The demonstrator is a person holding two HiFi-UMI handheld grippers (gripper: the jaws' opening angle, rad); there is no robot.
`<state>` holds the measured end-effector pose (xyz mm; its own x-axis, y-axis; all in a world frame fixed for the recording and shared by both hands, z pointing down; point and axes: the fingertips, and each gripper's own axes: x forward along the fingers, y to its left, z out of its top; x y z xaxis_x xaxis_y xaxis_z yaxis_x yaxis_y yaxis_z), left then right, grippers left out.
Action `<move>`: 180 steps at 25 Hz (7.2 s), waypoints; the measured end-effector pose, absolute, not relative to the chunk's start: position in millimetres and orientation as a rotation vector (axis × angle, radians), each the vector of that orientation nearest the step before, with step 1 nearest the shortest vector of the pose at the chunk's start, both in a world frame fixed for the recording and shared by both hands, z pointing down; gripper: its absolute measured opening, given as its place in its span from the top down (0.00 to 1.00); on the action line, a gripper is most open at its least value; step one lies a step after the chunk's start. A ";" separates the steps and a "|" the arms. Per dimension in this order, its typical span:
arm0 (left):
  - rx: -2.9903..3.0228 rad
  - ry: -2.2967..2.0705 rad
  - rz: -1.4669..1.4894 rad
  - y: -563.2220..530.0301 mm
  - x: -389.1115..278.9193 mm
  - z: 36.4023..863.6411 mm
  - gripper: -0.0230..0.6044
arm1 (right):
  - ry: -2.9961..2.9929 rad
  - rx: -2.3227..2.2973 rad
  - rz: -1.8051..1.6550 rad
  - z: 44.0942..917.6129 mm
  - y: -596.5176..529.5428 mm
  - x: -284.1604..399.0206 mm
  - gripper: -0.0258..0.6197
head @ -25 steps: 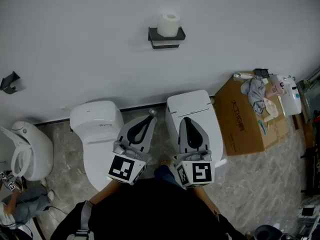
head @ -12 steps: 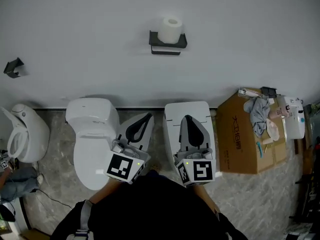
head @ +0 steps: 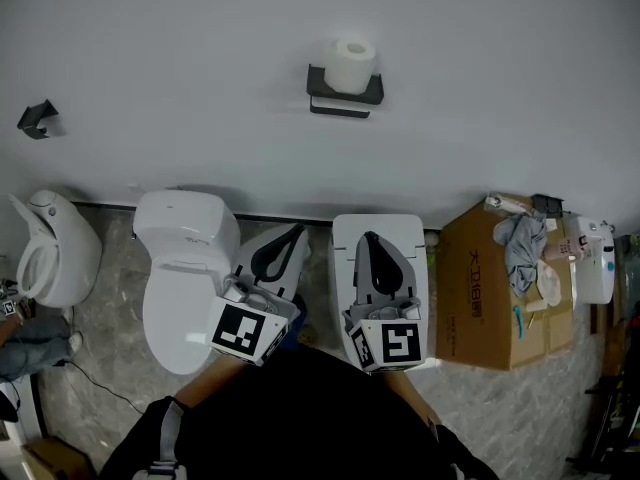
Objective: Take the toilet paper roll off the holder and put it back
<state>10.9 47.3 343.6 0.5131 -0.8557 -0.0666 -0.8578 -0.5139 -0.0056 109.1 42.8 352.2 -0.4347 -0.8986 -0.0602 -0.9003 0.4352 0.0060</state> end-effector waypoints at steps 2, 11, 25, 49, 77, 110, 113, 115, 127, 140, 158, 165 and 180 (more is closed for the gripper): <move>-2.694 1.537 0.086 37.8 8.6 341.5 0.95 | 2.620 -1.621 0.081 349.6 36.5 105.1 0.92; -2.785 1.512 0.047 -13.7 16.7 353.3 0.95 | 2.617 -1.632 0.102 345.0 -20.7 100.4 0.92; -2.853 1.390 0.040 -132.7 17.0 344.7 0.95 | 2.589 -1.723 0.105 340.6 -133.9 90.5 0.92; -2.874 1.350 0.070 -221.9 24.8 335.3 0.95 | 2.609 -1.753 0.126 333.4 -218.0 94.7 0.92; -2.778 1.534 0.053 -262.8 48.3 317.0 0.60 | 2.597 -1.611 0.128 322.1 -253.1 117.2 0.92; -2.657 1.610 -0.143 -313.5 59.0 303.9 0.27 | 2.613 -1.569 0.106 327.8 -270.0 125.1 0.92; -2.649 1.600 -0.162 -314.6 60.5 300.0 0.27 | 2.610 -1.563 0.095 328.6 -271.5 125.2 0.92; -2.651 1.588 -0.169 -314.6 63.0 298.0 0.27 | 2.611 -1.555 0.095 327.8 -271.4 124.9 0.92; -2.719 1.604 -0.257 -328.4 65.7 302.9 0.27 | 2.604 -1.535 0.096 325.3 -274.0 123.2 0.92; -2.731 1.596 -0.271 -336.1 72.7 305.8 0.27 | 2.622 -1.536 0.073 330.2 -272.9 124.9 0.92; -2.712 1.535 -0.214 -328.5 72.7 293.4 0.34 | 2.628 -1.542 0.086 328.8 -268.2 121.4 0.92; -2.698 1.518 -0.168 -319.0 66.4 276.3 0.34 | 2.633 -1.531 0.104 324.3 -264.9 115.9 0.92; -2.627 1.566 -0.104 -286.2 24.7 250.3 0.34 | 2.631 -1.507 0.150 312.4 -257.4 97.1 0.92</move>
